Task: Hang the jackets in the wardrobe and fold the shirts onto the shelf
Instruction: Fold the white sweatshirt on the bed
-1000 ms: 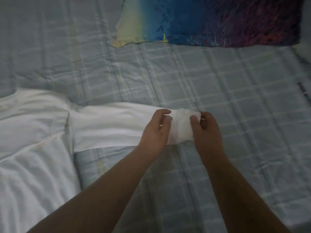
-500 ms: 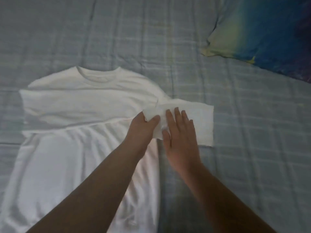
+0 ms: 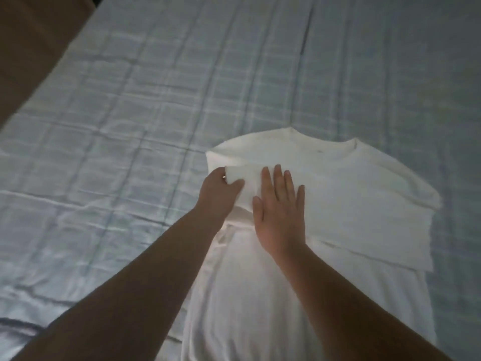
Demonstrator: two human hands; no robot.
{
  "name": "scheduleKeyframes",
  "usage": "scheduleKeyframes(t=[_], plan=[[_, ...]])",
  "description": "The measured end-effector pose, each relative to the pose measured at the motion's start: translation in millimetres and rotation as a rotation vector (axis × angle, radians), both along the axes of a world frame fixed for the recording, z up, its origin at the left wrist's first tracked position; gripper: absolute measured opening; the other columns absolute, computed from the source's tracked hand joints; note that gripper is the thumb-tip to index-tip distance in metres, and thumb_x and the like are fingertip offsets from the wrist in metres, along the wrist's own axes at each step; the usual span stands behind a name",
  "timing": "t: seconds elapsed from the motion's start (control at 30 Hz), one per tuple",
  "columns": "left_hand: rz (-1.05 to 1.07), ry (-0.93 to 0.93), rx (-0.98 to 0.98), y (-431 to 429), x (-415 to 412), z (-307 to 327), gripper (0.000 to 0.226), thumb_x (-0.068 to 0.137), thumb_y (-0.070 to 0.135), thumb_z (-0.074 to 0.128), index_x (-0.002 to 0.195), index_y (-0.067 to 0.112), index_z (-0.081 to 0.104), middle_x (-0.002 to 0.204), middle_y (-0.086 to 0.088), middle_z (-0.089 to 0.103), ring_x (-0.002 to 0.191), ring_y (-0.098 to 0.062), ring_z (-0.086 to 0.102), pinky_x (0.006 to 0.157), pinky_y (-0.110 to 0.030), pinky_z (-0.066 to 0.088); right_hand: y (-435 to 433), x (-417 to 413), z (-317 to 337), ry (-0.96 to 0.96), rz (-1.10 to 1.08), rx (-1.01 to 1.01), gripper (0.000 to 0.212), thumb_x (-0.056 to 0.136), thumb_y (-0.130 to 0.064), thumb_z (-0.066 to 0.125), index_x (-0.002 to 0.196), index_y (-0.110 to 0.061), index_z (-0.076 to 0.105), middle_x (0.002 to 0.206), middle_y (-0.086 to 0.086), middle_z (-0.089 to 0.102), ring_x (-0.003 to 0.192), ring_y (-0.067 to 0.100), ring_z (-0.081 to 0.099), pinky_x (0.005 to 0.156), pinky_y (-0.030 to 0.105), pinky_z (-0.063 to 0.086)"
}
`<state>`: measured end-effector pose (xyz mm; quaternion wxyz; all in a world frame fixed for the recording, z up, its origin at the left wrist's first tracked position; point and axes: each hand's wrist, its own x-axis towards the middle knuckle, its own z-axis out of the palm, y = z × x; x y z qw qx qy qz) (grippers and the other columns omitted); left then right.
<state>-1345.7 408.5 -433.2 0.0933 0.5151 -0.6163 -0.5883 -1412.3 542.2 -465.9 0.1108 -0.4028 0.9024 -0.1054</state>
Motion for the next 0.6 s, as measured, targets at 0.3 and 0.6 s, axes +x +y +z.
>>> scheduleKeyframes(t=[0.3,0.6], plan=[[-0.182,-0.176,-0.322,-32,11,-53,0.055,0.084,0.007,0.067,0.134,0.015,0.046,0.109,-0.003,0.06,0.101,-0.024,0.061,0.084,-0.03,0.047,-46,9,-49,0.017,0.072,0.191,0.064,0.101,-0.051,0.007,0.158,-0.023,0.002,0.167,0.002,0.003,0.154,0.023,0.0,0.12,0.058,0.006],[-0.12,-0.126,-0.425,-4,65,-55,0.047,0.086,0.009,0.066,0.131,0.008,0.051,0.121,-0.015,0.055,0.104,-0.027,0.056,0.084,-0.02,0.036,-30,15,-28,-0.029,0.081,0.124,0.061,0.102,-0.044,0.012,0.158,-0.021,0.008,0.167,0.003,0.008,0.153,0.024,0.004,0.122,0.055,0.007]])
